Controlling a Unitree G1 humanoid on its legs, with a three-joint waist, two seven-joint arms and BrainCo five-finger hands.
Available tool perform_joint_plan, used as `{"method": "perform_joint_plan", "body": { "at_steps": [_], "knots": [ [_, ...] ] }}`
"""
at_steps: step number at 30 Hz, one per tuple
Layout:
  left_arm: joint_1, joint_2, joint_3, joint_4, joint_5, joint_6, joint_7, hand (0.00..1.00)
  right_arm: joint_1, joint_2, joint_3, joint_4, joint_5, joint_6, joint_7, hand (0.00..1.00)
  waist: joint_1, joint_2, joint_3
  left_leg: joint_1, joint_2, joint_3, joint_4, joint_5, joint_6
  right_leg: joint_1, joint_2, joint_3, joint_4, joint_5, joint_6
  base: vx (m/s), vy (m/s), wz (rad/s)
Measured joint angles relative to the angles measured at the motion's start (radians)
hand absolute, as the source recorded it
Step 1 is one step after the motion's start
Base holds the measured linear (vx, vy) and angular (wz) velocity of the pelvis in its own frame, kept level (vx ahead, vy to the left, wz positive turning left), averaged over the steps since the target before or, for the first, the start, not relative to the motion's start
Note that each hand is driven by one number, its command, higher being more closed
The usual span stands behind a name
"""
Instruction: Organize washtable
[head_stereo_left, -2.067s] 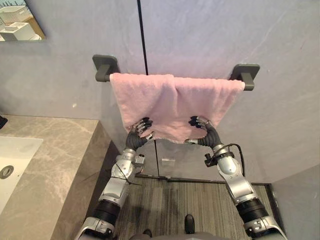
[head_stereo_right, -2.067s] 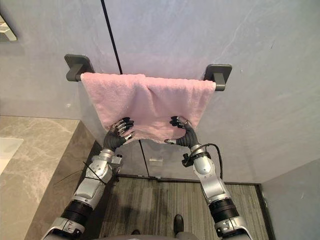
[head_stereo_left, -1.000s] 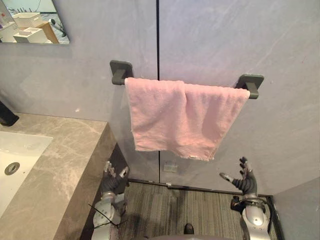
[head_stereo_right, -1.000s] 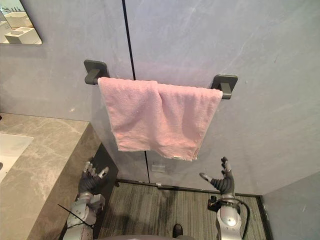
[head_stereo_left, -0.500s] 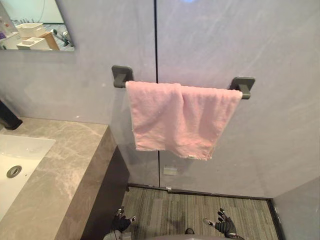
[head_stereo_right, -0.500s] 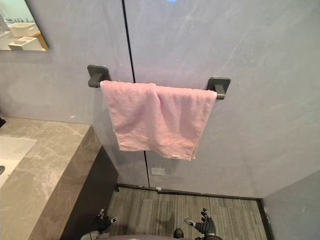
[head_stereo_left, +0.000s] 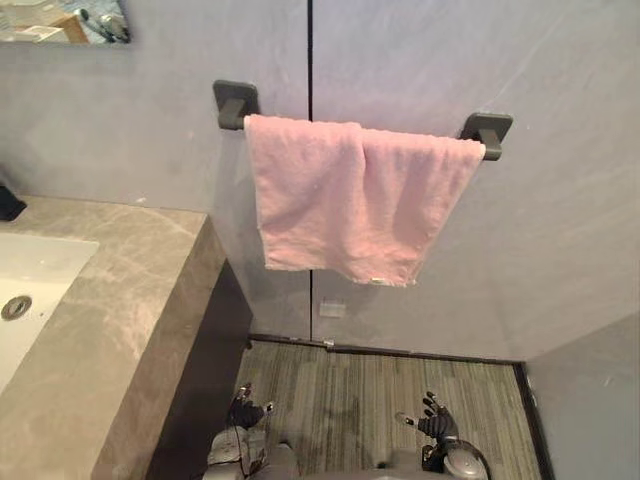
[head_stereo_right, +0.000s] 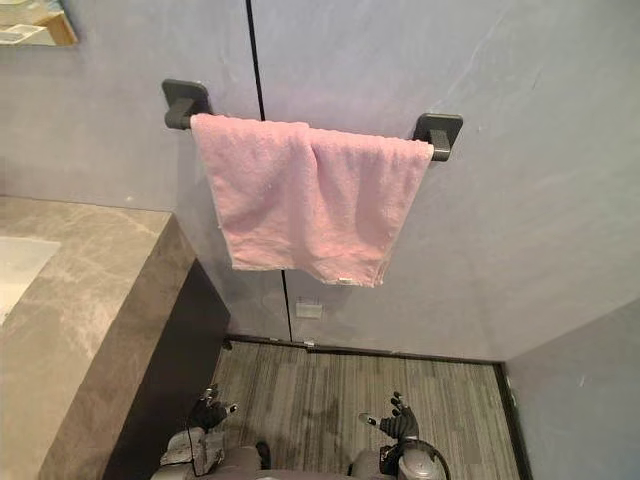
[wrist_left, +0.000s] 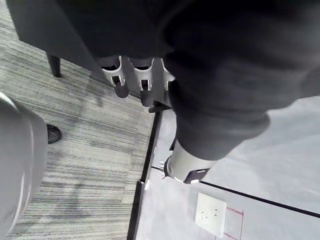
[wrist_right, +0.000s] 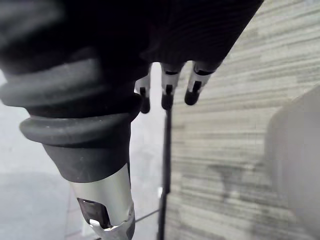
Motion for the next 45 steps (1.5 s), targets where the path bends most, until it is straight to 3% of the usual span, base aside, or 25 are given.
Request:
{"method": "perform_joint_plan", "body": {
  "at_steps": [2, 3, 4, 5, 6, 7, 8, 10, 11, 13, 14, 17, 20, 21, 22, 23, 24, 25, 26, 28, 30, 36, 40, 42, 45],
  "knots": [
    [-0.005, -0.003, 0.0, -0.003, 0.0, 0.001, 0.002, 0.0, -0.021, -0.001, 0.001, 0.0, 0.0, 0.0, -0.01, 0.0, 0.009, -0.008, -0.001, -0.048, 0.015, -0.017, 0.027, 0.032, -0.014, 0.003, 0.019, 0.002, -0.02, -0.034, 0.019, -0.18, -0.291, 0.49],
    [-0.004, -0.02, 0.001, -0.002, -0.001, 0.001, 0.008, 0.0, -0.032, -0.011, 0.005, -0.001, 0.0, 0.0, -0.025, 0.0, 0.028, 0.024, 0.012, -0.052, 0.045, -0.029, 0.005, 0.076, -0.036, 0.028, 0.06, -0.006, -0.068, -0.045, 0.018, -0.26, -0.259, 0.35],
    [-0.004, -0.029, 0.0, -0.005, -0.001, -0.001, 0.012, 0.0, -0.037, -0.015, 0.008, -0.001, 0.0, 0.0, -0.026, 0.0, 0.037, 0.035, 0.016, -0.055, 0.055, -0.036, -0.007, 0.096, -0.039, 0.05, 0.074, -0.013, -0.103, -0.055, 0.015, -0.35, -0.315, 0.43],
    [-0.006, -0.035, -0.001, -0.004, -0.001, -0.003, 0.019, 0.0, -0.04, -0.02, 0.013, -0.002, 0.001, -0.005, -0.038, 0.0, 0.049, 0.038, 0.024, -0.06, 0.064, -0.036, -0.03, 0.13, -0.054, 0.08, 0.085, -0.049, -0.161, -0.103, -0.011, -0.32, -0.273, 0.59],
    [-0.012, -0.04, -0.003, 0.004, -0.001, -0.003, 0.021, 0.0, -0.051, -0.029, 0.029, -0.002, 0.002, -0.011, -0.042, 0.0, 0.046, 0.059, 0.032, -0.09, 0.086, -0.063, -0.046, 0.157, -0.083, 0.083, 0.113, -0.096, -0.181, -0.133, -0.064, -0.38, -0.311, 0.65],
    [-0.014, -0.04, -0.007, 0.009, 0.001, -0.001, 0.021, 0.0, -0.049, -0.03, 0.03, -0.003, 0.003, -0.014, -0.045, 0.0, 0.044, 0.064, 0.034, -0.097, 0.102, -0.07, -0.062, 0.177, -0.083, 0.076, 0.13, -0.115, -0.183, -0.126, -0.071, -0.37, -0.283, 0.71],
    [-0.01, -0.04, -0.02, 0.008, 0.003, -0.002, 0.021, 0.0, -0.046, -0.027, 0.03, -0.002, 0.003, -0.02, -0.051, 0.0, 0.045, 0.089, 0.036, -0.081, 0.129, -0.05, -0.113, 0.197, -0.092, 0.072, 0.154, -0.145, -0.17, -0.119, -0.084, -0.36, -0.264, 0.56],
    [0.005, -0.04, -0.026, 0.008, 0.008, -0.003, 0.023, 0.0, -0.028, -0.03, 0.031, 0.0, 0.003, -0.02, -0.065, 0.0, 0.043, 0.089, 0.043, -0.053, 0.152, 0.003, -0.194, 0.191, -0.097, 0.057, 0.16, -0.176, -0.148, -0.115, -0.092, -0.29, -0.183, 0.54],
    [0.005, -0.04, -0.026, 0.007, 0.018, -0.003, 0.022, 0.0, -0.03, -0.031, 0.039, 0.0, 0.004, -0.02, -0.066, 0.0, 0.039, 0.091, 0.047, -0.053, 0.156, 0.021, -0.216, 0.192, -0.099, 0.045, 0.155, -0.194, -0.149, -0.102, -0.118, -0.27, -0.107, 0.34],
    [0.006, -0.039, -0.024, 0.017, 0.026, -0.002, 0.022, 0.0, -0.039, -0.047, 0.041, 0.022, 0.012, -0.02, -0.066, 0.0, 0.04, 0.084, 0.05, -0.053, 0.135, 0.056, -0.096, 0.19, -0.095, 0.027, 0.122, -0.202, -0.15, -0.076, -0.147, -0.27, -0.002, 0.12],
    [0.007, -0.038, -0.025, 0.021, 0.028, 0.0, 0.022, 0.0, -0.039, -0.05, 0.041, 0.031, 0.014, -0.02, -0.066, 0.0, 0.037, 0.08, 0.051, -0.047, 0.117, 0.055, -0.046, 0.188, -0.094, 0.025, 0.109, -0.204, -0.151, -0.07, -0.143, -0.27, 0.058, 0.2],
    [0.008, -0.036, -0.024, 0.029, 0.034, 0.001, 0.021, 0.0, -0.043, -0.045, 0.047, 0.052, 0.021, -0.018, -0.064, 0.0, 0.015, 0.077, 0.05, -0.011, 0.08, 0.054, 0.123, 0.043, -0.064, 0.001, 0.068, -0.22, -0.164, -0.025, -0.127, -0.19, 0.141, 0.24],
    [0.009, -0.032, -0.019, 0.039, 0.037, 0.003, 0.019, 0.0, -0.039, -0.028, 0.04, 0.059, 0.021, -0.017, -0.063, 0.0, 0.008, 0.081, 0.048, 0.047, 0.118, 0.119, 0.239, -0.071, -0.042, 0.004, 0.041, -0.227, -0.176, 0.019, -0.089, -0.14, 0.264, 0.17],
    [0.012, -0.04, -0.018, 0.038, 0.039, 0.004, 0.017, 0.0, -0.043, -0.029, 0.02, 0.061, 0.021, -0.017, -0.062, 0.0, -0.006, 0.097, 0.045, 0.044, 0.122, 0.154, 0.225, -0.08, -0.04, 0.006, 0.043, -0.236, -0.177, 0.027, -0.072, -0.2, 0.318, 0.4],
    [0.021, -0.026, -0.016, 0.039, 0.044, 0.009, 0.016, 0.0, -0.058, -0.01, 0.009, 0.09, 0.021, -0.012, -0.058, 0.0, -0.014, 0.084, 0.035, 0.069, 0.079, 0.162, 0.121, -0.083, -0.04, 0.001, 0.035, -0.228, -0.205, 0.038, -0.056, -0.23, 0.258, 0.55],
    [0.022, 0.003, -0.022, 0.045, 0.045, 0.015, 0.015, 0.0, -0.065, 0.011, -0.001, 0.131, 0.021, -0.007, -0.057, 0.0, -0.033, 0.028, 0.016, 0.118, 0.007, 0.163, -0.057, -0.03, -0.035, 0.007, 0.016, -0.192, -0.279, 0.053, -0.072, -0.17, 0.175, 0.58],
    [0.03, 0.019, -0.021, 0.047, 0.045, 0.017, 0.014, 0.0, -0.06, 0.028, -0.013, 0.153, 0.022, -0.007, -0.057, 0.0, -0.037, -0.005, -0.001, 0.146, -0.023, 0.178, -0.108, -0.024, -0.025, 0.013, -0.006, -0.183, -0.326, 0.06, -0.078, -0.1, 0.119, 0.6],
    [0.037, 0.027, -0.029, 0.052, 0.046, 0.019, 0.014, 0.0, -0.062, 0.023, -0.043, 0.161, 0.022, -0.011, -0.058, 0.0, -0.039, 0.021, -0.015, 0.156, 0.0, 0.159, -0.056, -0.037, -0.011, 0.024, 0.009, -0.195, -0.361, 0.082, -0.065, -0.04, 0.09, 0.37],
    [0.043, 0.024, -0.036, 0.058, 0.047, 0.019, 0.014, 0.0, -0.059, 0.012, -0.052, 0.178, 0.022, -0.009, -0.057, 0.0, -0.04, 0.04, -0.019, 0.158, 0.003, 0.142, -0.078, -0.045, -0.026, 0.026, 0.025, -0.2, -0.368, 0.098, -0.055, -0.09, 0.111, 0.36],
    [0.036, 0.032, -0.06, 0.095, 0.06, 0.021, 0.014, 0.0, -0.068, -0.005, -0.053, 0.209, 0.022, -0.006, -0.057, 0.0, -0.054, 0.026, -0.023, 0.152, -0.06, 0.126, -0.154, 0.0, -0.003, 0.025, -0.002, -0.161, -0.423, 0.167, -0.046, -0.13, 0.124, 0.39],
    [0.033, 0.034, -0.062, 0.103, 0.068, 0.02, 0.014, 0.0, -0.077, -0.018, -0.055, 0.23, 0.022, -0.006, -0.057, 0.0, -0.06, 0.026, -0.025, 0.142, -0.081, 0.103, -0.17, 0.009, 0.003, 0.027, -0.006, -0.157, -0.457, 0.182, -0.055, -0.04, 0.084, 0.33],
    [0.023, 0.031, -0.059, 0.112, 0.073, 0.016, 0.013, 0.0, -0.08, -0.026, -0.058, 0.244, 0.022, 0.003, -0.058, 0.0, -0.062, 0.03, -0.011, 0.077, -0.099, 0.018, -0.108, 0.029, 0.019, 0.025, -0.013, -0.206, -0.412, 0.157, -0.032, -0.01, 0.015, 0.39],
    [0.0, 0.022, -0.055, 0.067, 0.061, 0.014, 0.015, 0.0, -0.11, -0.024, -0.075, 0.241, 0.022, 0.004, -0.063, 0.0, -0.058, 0.043, 0.039, -0.037, -0.072, -0.03, 0.014, 0.024, 0.027, 0.043, -0.035, -0.37, -0.344, 0.12, -0.03, 0.01, -0.064, 1.28],
    [-0.005, 0.016, -0.022, 0.065, 0.051, 0.018, 0.015, 0.0, -0.124, -0.002, -0.092, 0.21, 0.022, 0.004, -0.065, 0.0, -0.042, 0.034, 0.053, -0.036, 0.036, 0.167, 0.028, 0.007, 0.043, 0.072, -0.05, -0.444, -0.351, 0.121, -0.03, -0.01, -0.05, 0.86],
    [-0.004, 0.016, -0.009, 0.065, 0.034, 0.019, 0.017, 0.0, -0.132, -0.008, -0.091, 0.193, 0.022, 0.004, -0.065, 0.0, -0.039, 0.033, 0.055, -0.039, 0.104, 0.303, 0.054, 0.006, 0.041, 0.093, -0.085, -0.494, -0.349, 0.126, -0.016, 0.04, 0.063, 0.65]
  ]
}}
